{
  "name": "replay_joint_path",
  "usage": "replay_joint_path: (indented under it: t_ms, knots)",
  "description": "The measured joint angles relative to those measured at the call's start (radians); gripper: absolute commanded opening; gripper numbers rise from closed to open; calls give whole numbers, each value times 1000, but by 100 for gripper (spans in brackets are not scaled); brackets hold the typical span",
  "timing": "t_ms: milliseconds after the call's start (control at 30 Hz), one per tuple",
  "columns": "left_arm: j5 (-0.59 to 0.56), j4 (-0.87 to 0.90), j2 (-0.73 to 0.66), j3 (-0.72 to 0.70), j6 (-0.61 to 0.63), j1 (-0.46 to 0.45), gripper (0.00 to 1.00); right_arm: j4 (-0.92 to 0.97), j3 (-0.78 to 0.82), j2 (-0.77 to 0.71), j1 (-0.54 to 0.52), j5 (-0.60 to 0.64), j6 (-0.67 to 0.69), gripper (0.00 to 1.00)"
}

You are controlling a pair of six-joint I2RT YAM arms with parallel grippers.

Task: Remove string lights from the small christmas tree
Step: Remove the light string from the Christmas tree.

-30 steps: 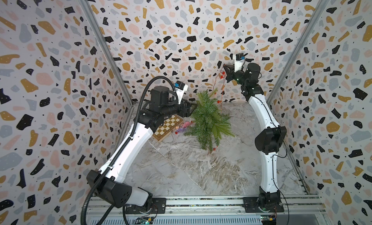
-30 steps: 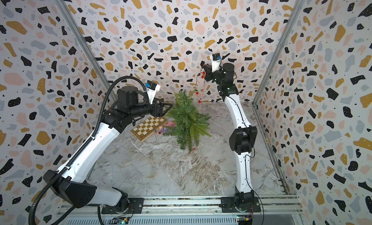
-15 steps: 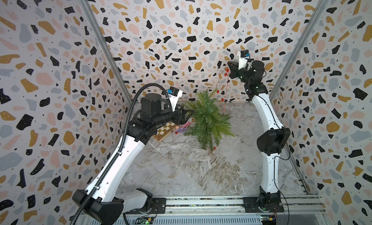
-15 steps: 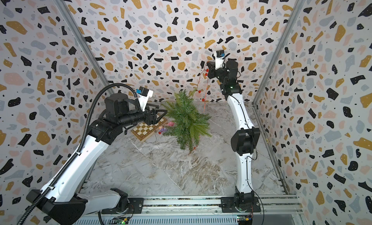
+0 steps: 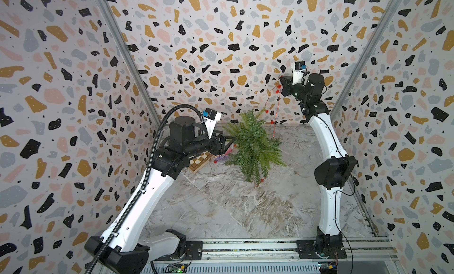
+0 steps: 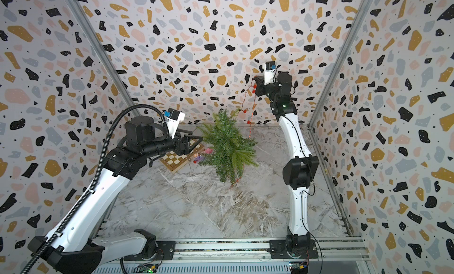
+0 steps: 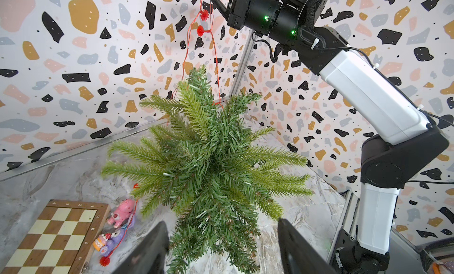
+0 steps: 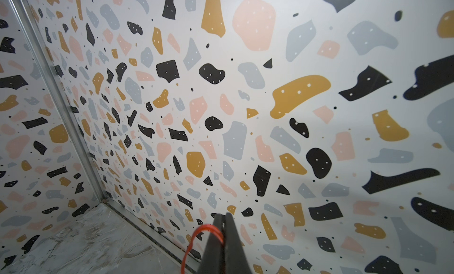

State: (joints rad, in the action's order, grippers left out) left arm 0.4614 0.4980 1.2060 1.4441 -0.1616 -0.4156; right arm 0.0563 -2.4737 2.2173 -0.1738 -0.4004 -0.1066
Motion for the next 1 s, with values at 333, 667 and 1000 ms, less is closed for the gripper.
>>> replay_joint_path:
  t_ms: [333, 667, 1000]
  knots:
    - [-54, 16, -9, -29, -27, 0, 68, 43, 5, -38, 14, 56, 2, 0]
    - [-71, 17, -17, -45, -42, 0, 68, 79, 111, -119, 18, 145, -13, 0]
    - [-84, 18, -35, -64, -41, 0, 68, 110, 127, -164, 18, 214, -25, 0]
